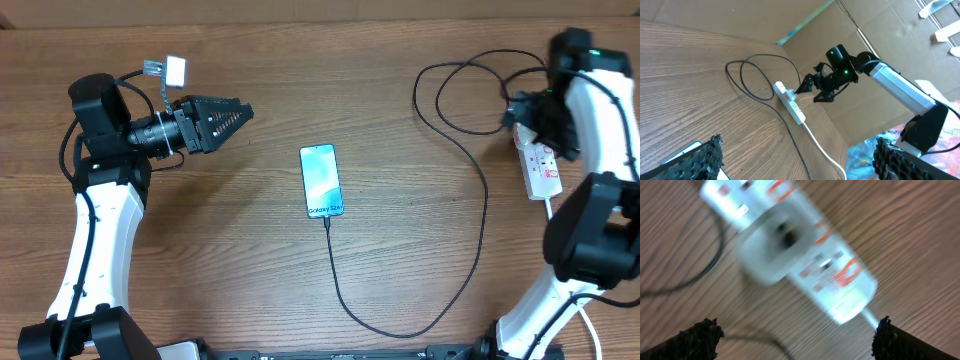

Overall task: Plug charger to phone and switch on socket
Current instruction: 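Press the power strip's switch down with the right gripper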

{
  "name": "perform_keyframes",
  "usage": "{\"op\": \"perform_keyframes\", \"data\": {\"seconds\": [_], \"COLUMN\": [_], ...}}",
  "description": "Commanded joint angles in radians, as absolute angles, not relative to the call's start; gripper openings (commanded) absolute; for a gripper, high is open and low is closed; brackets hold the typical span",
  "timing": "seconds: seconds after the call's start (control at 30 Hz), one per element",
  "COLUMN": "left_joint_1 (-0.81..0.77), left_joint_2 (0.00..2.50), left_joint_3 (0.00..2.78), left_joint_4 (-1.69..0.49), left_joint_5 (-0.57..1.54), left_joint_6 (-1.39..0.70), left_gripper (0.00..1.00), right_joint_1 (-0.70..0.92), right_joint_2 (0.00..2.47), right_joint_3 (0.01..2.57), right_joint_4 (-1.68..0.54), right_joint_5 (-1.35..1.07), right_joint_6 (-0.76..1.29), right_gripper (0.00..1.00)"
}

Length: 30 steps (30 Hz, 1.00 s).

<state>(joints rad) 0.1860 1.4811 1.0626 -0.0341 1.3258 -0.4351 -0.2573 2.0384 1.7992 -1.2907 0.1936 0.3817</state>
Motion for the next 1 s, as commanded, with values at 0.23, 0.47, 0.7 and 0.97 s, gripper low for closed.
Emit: {"op": "perform_keyframes", "data": {"seconds": [0.23, 0.47, 0.7, 0.97], "left_joint_1": [0.189, 0.189, 0.189, 0.189], "left_joint_2": [1.468, 1.468, 1.468, 1.468], "left_joint_3": [1.069, 1.069, 1.069, 1.069], "left_joint_4": [-0.033, -0.033, -0.033, -0.034], "left_joint_5": [1.324, 1.324, 1.324, 1.324], "left_joint_6": [-0.438, -0.438, -0.438, -0.438], "left_gripper": [1.0, 1.0, 1.0, 1.0], "right_joint_1": [-0.44, -0.492, -0.492, -0.492], "right_joint_2": [2.041, 2.043, 2.043, 2.045], "right_joint_3": [1.658, 1.527, 1.409, 1.392], "right_joint_4": [-1.082, -0.889, -0.725, -0.667], "right_joint_5": [0.226, 0.155, 0.084, 0.088], "right_joint_6": [0.424, 0.422, 0.422, 0.418], "right_gripper": [1.0, 1.0, 1.0, 1.0]}}
